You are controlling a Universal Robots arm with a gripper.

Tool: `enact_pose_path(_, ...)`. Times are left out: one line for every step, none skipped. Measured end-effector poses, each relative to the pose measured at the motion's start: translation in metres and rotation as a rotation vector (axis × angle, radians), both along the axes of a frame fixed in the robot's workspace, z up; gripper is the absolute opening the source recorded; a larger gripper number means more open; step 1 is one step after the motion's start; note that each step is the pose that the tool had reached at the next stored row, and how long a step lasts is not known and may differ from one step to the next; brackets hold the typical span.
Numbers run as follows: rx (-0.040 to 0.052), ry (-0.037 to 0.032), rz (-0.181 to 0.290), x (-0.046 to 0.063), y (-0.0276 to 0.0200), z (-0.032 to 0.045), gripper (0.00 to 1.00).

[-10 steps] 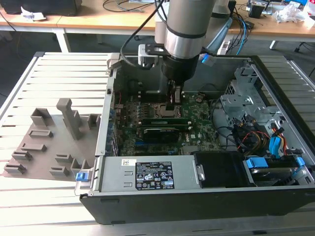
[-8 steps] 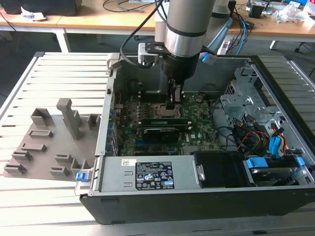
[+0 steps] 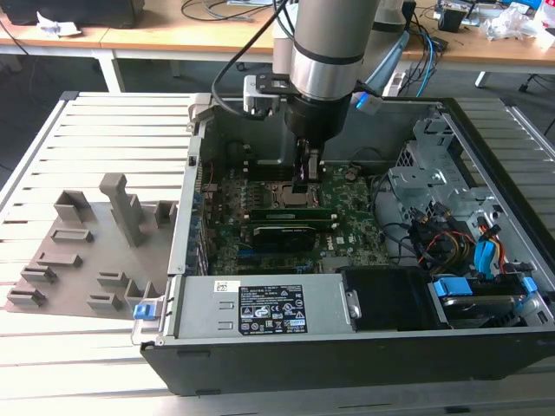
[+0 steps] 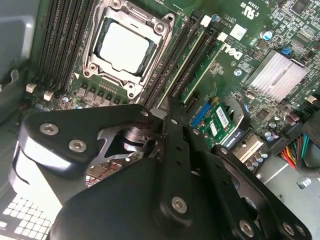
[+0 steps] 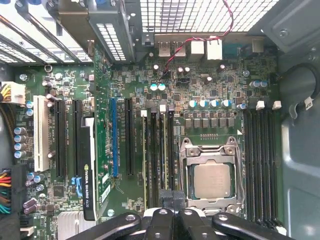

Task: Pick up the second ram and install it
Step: 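Insert the second ram into the second slot, then press down the second ram until it locks into place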

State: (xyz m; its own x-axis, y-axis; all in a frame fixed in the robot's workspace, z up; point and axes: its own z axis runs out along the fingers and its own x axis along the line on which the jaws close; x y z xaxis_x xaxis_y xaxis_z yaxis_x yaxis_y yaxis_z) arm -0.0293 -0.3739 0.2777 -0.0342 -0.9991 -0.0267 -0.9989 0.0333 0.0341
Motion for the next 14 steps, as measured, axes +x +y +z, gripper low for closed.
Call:
enact_pose_path(0.0, 0.0001, 0.0, 0.0, 0.0, 0.0, 0.11)
enact_pose_path(0.0, 0.0, 0.0, 0.0, 0.0, 0.0001, 0.11)
enact_pose_path(-0.0001, 0.0, 0.0, 0.0, 0.0, 0.0001, 0.11)
enact_pose_path(-0.0002, 0.0, 0.0, 0.001, 0.0, 0.0001, 0.11)
enact_pose_path(-0.0002, 0.0005, 0.0, 0.006, 0.0, -0.0001, 0.11)
enact_pose_path(-0.0001, 0.0027, 0.0, 0.015, 0.0, -0.0015, 0.11)
enact_pose_path(-0.0001, 0.005, 0.0, 0.025, 0.0, -0.0054, 0.11)
enact_pose_path(-0.0001, 0.0056, 0.0, 0.036, 0.0, -0.0103, 0.11)
enact_pose_path(0.0, 0.0058, 0.0, 0.045, 0.0, -0.0146, 0.11)
enact_pose_path(-0.0001, 0.006, 0.0, 0.053, 0.0, -0.019, 0.11)
enact_pose_path(0.0, 0.0059, 0.0, 0.059, 0.0, -0.0233, 0.11)
enact_pose_path(0.0, 0.006, 0.0, 0.059, 0.0, -0.0295, 0.11)
enact_pose_path(-0.0001, 0.0061, 0.0, 0.057, 0.0, -0.0364, 0.11)
enact_pose_path(-0.0001, 0.0061, 0.0, 0.055, 0.0, -0.0396, 0.11)
